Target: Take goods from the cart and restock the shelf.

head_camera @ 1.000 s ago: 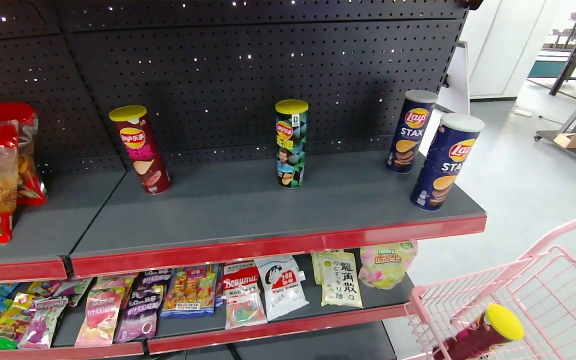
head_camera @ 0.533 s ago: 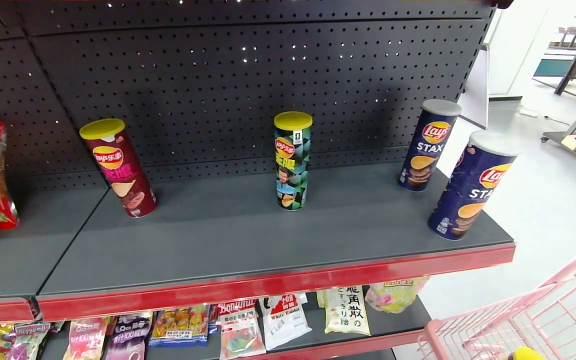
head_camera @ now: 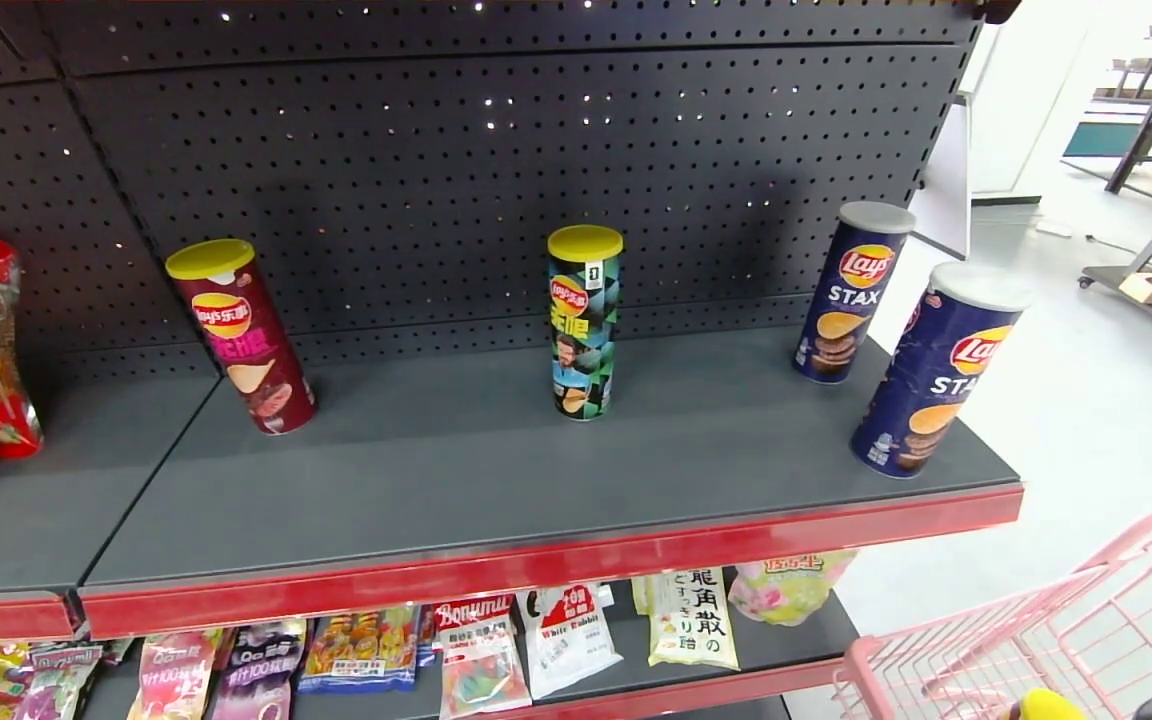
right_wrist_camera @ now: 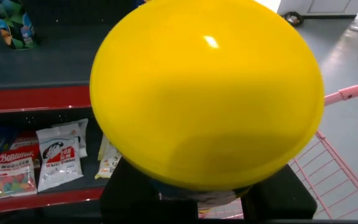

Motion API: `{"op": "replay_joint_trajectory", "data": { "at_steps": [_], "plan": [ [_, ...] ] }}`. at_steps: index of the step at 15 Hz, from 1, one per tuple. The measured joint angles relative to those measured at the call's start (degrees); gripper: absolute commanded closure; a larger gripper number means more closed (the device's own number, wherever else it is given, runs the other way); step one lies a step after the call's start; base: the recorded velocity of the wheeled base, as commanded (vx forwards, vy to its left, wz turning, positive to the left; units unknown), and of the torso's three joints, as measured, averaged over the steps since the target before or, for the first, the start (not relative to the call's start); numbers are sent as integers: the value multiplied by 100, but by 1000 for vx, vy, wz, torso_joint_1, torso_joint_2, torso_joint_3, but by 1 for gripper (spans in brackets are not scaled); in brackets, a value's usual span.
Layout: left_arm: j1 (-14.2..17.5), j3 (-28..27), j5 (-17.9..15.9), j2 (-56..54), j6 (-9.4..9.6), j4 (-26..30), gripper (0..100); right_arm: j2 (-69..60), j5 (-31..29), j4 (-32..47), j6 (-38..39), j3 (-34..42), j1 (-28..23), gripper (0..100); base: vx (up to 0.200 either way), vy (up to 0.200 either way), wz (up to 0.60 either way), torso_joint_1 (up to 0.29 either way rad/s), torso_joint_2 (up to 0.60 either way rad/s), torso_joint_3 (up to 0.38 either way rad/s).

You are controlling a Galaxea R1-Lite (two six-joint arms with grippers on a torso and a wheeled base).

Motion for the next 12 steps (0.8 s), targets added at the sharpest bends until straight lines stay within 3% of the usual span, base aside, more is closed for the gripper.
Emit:
{"op": "replay_joint_trajectory", "data": {
  "at_steps": [2,5,9,12],
  "plan": [
    [-46,-339,-224,145,-178,6,0,1,2,38,-35,91,0,100,0,0,0,0,0,0],
    [-143,-1467,-514,1152,-497,-65,0,15,9,54,-279,240,-21,100,0,0,0,0,0,0],
    [-496,-2795,-1334,3766,-379,-778,0,26,35,57,-306,336,-35,100,0,0,0,0,0,0],
    [-1030,-3792,-1998,5681,-244,-1320,0,30,20,60,-304,380,-18,100,0,0,0,0,0,0]
  ]
}}
